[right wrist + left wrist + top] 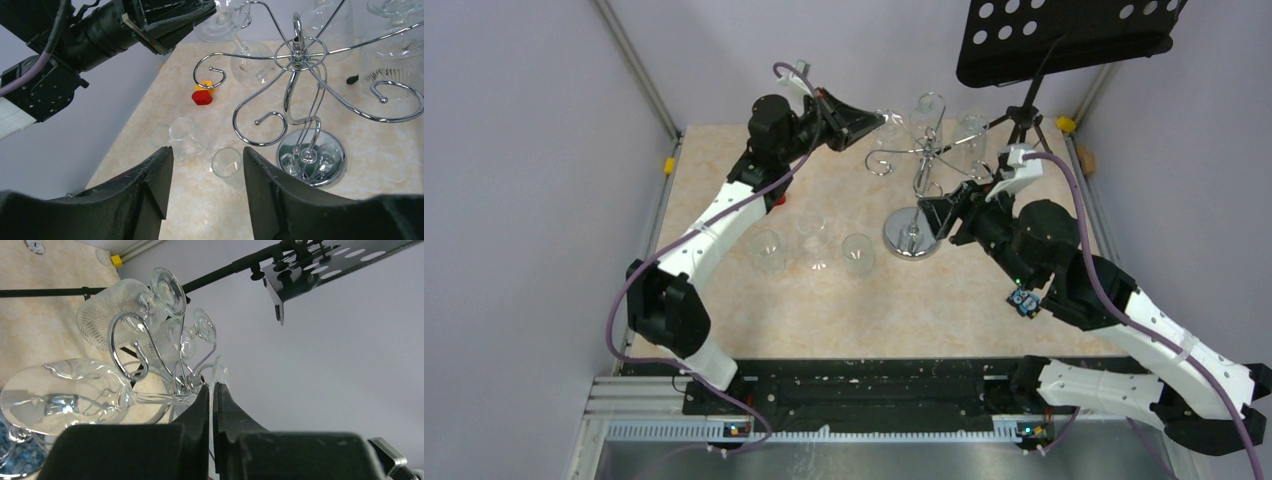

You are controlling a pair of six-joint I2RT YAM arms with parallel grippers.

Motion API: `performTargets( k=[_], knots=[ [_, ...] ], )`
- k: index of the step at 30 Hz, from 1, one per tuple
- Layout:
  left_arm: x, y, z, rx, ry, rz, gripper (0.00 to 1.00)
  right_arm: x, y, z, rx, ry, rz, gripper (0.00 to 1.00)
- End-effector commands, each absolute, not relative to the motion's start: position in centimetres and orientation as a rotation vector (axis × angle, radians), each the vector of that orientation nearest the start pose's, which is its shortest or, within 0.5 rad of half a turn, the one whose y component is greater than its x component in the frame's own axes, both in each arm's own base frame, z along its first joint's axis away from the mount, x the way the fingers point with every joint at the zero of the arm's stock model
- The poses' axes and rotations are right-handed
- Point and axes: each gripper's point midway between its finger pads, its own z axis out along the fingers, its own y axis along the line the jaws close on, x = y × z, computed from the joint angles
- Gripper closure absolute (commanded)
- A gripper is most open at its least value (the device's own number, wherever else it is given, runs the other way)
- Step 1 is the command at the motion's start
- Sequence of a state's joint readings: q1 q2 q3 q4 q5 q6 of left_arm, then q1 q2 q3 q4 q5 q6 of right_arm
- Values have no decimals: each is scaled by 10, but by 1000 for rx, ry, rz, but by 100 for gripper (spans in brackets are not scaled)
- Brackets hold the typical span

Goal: Take the wine glass off the wine glass rack

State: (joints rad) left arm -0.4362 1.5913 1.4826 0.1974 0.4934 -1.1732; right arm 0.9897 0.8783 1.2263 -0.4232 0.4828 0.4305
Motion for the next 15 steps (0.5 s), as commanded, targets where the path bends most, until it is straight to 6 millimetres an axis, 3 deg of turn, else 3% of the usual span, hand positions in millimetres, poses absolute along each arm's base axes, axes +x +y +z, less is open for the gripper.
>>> performTargets(
  k=[1, 6, 11, 15],
  knots=[
    [356, -285, 477, -93, 1528, -1574, 100, 213, 212, 420, -104, 1604, 746, 40],
    [344, -257, 481, -151, 1486, -1462, 100, 205, 222, 424, -183, 1530, 812, 31],
    [317, -222, 487, -220, 1412, -1350, 100, 196, 236, 429, -278, 1472, 873, 29],
    [289, -207, 489, -229, 1393, -1347, 100, 187, 254, 437, -400, 1390, 921, 28]
  ],
)
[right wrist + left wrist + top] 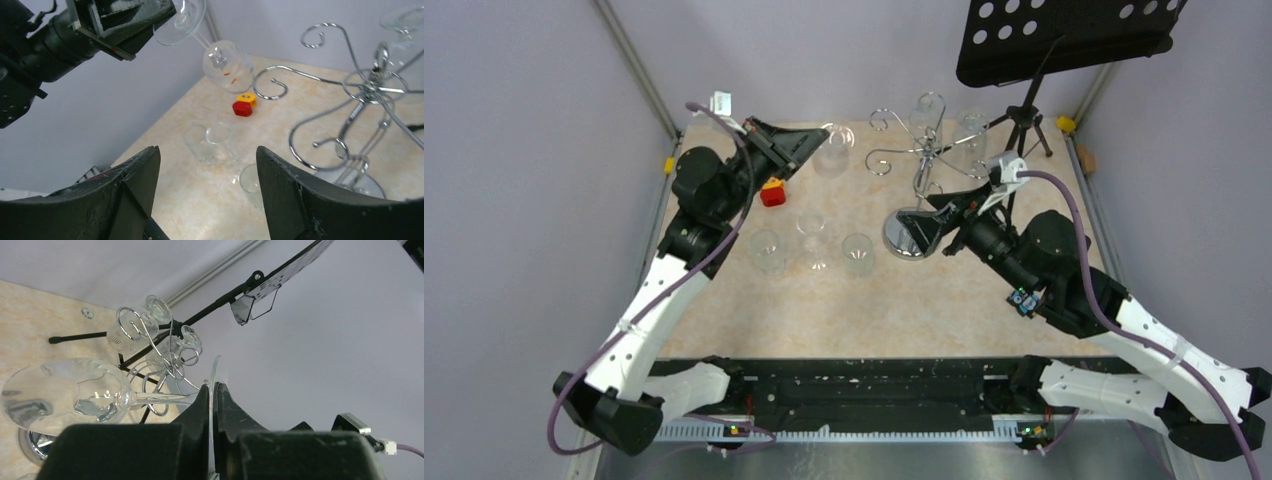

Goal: Take the wine glass off the wine glass rack

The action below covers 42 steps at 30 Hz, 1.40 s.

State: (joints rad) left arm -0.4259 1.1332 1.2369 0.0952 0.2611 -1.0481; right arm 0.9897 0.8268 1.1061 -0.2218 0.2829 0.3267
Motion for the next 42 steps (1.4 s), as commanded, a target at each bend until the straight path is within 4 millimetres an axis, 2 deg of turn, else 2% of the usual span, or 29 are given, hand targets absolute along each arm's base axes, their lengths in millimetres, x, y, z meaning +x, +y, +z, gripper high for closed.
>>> performTargets(
  k=[1, 2, 5, 9, 13, 17, 25, 28, 37, 38, 39, 42],
  knots=[
    [279, -206, 493, -205, 1381, -1363, 100, 186, 260, 438, -421, 1364, 935, 28],
    [270, -207, 495, -167, 1381, -1380, 100, 184, 268, 448, -446, 1289, 967, 28],
    [246, -212, 487, -87, 1443, -1415, 100, 188, 292, 444, -540, 1215, 955, 30],
    [212, -209, 484, -16, 1485, -1452, 100, 189, 319, 445, -706, 1097, 909, 34],
    [182, -209, 492, 52, 1496, -1515, 100, 182, 333, 439, -864, 959, 845, 39],
    [166, -218, 488, 114, 1549, -1606, 100, 173, 341, 439, -945, 836, 821, 40],
    [153, -223, 487, 154, 1555, -1703, 100, 152, 363, 431, -1079, 719, 909, 43],
    [151, -223, 486, 161, 1557, -1714, 100, 153, 367, 431, -1085, 720, 919, 52],
    [146, -224, 480, 170, 1573, -1744, 100, 150, 370, 436, -1068, 721, 972, 100],
    [146, -224, 481, 168, 1571, -1743, 100, 151, 370, 438, -1052, 728, 978, 100],
    [145, -223, 482, 168, 1563, -1741, 97, 152, 369, 439, -1036, 733, 983, 100],
    [147, -220, 484, 148, 1543, -1717, 51, 155, 363, 449, -958, 734, 996, 100]
  ],
)
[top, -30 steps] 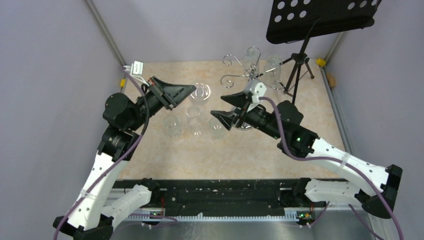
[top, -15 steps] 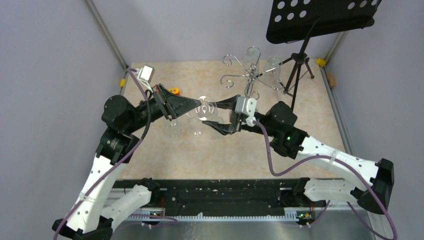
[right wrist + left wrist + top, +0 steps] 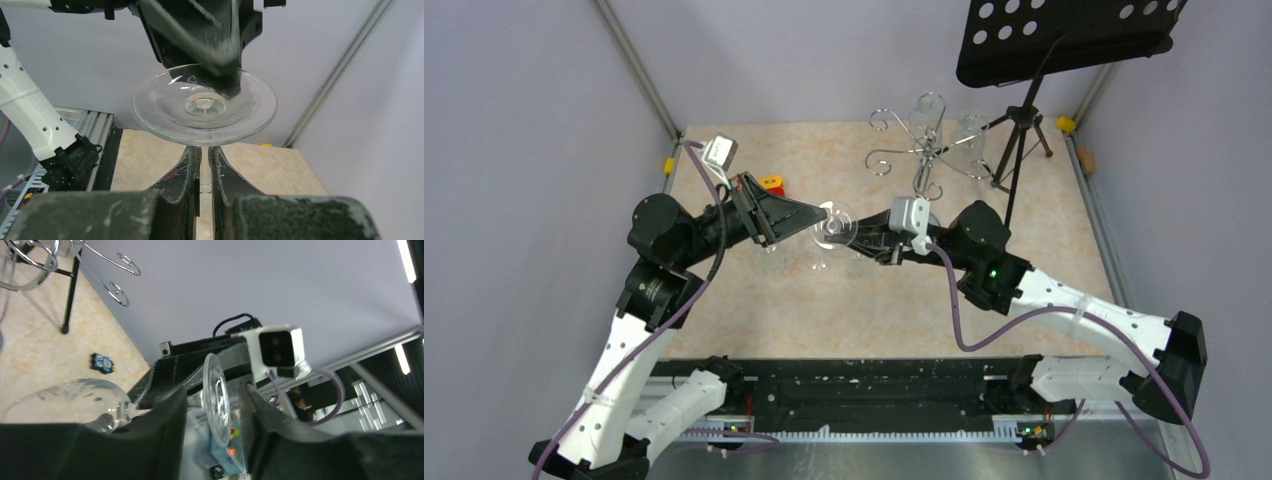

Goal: Take the wine glass off the wine glass rack

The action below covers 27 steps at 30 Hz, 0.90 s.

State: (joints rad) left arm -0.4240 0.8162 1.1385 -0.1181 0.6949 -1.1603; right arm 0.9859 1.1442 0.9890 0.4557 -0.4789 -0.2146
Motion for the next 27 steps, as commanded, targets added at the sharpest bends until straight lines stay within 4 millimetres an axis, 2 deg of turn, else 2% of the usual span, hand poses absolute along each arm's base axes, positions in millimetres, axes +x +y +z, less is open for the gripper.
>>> performTargets(
  k=[1, 4, 5, 11, 13, 18, 22, 25, 27],
  knots=[
    [150, -218, 483, 130, 1540, -1701, 40, 156, 359, 452, -925, 736, 998, 100],
    [157, -213, 480, 80, 1522, -1653, 22, 162, 342, 468, -790, 734, 993, 100],
    [158, -211, 481, 64, 1512, -1640, 19, 163, 336, 473, -747, 729, 994, 100],
    [175, -204, 470, -44, 1466, -1612, 17, 163, 290, 512, -455, 707, 1079, 100],
    [176, -206, 470, -32, 1435, -1634, 17, 169, 272, 526, -295, 708, 1136, 100],
    [182, -211, 460, -10, 1455, -1621, 19, 173, 240, 550, -28, 644, 1282, 100],
    [173, -216, 468, 41, 1422, -1690, 22, 175, 234, 559, 41, 642, 1341, 100],
    [160, -220, 479, 116, 1372, -1780, 32, 179, 235, 558, 72, 658, 1362, 100],
    [153, -221, 484, 147, 1341, -1829, 42, 178, 237, 559, 68, 656, 1375, 100]
  ],
)
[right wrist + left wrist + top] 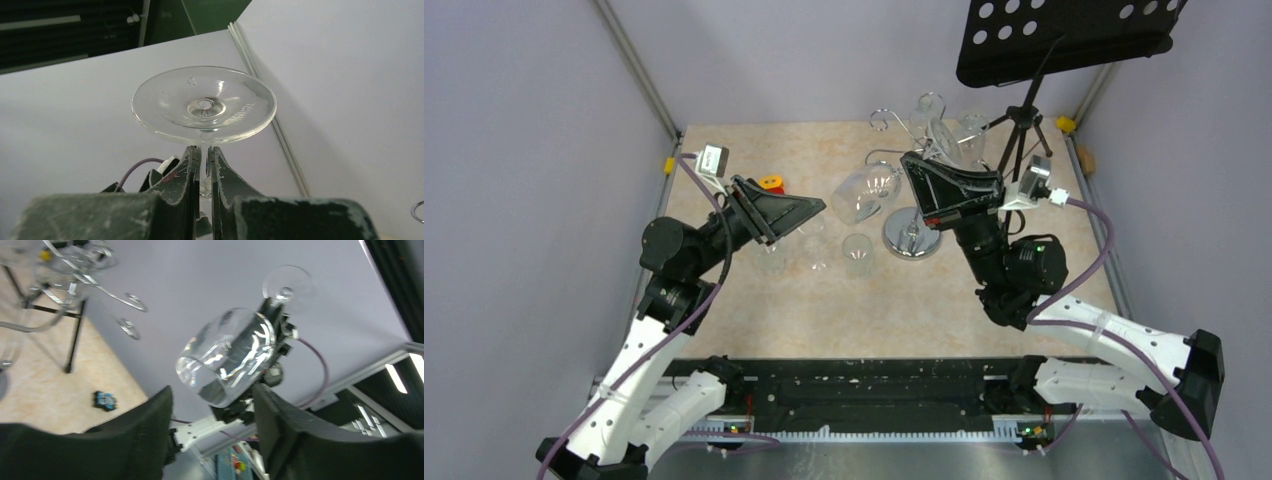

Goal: Take the wine glass off the wine glass rack

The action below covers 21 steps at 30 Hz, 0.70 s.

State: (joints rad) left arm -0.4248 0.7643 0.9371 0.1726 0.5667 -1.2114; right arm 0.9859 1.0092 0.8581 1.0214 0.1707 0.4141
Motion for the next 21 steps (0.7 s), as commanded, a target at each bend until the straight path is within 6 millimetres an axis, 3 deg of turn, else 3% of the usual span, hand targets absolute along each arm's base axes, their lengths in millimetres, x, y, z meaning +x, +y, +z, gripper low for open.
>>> performTargets(
  k=[1, 16, 21],
  knots=[
    [151, -221, 486, 150, 1330, -1859, 44, 179, 239, 558, 69, 662, 1381, 100],
    [132, -220, 506, 192, 1252, -2022, 35, 185, 265, 549, 37, 699, 1437, 100],
    [130, -218, 511, 173, 1219, -2082, 37, 188, 273, 541, 29, 691, 1452, 100]
  ],
)
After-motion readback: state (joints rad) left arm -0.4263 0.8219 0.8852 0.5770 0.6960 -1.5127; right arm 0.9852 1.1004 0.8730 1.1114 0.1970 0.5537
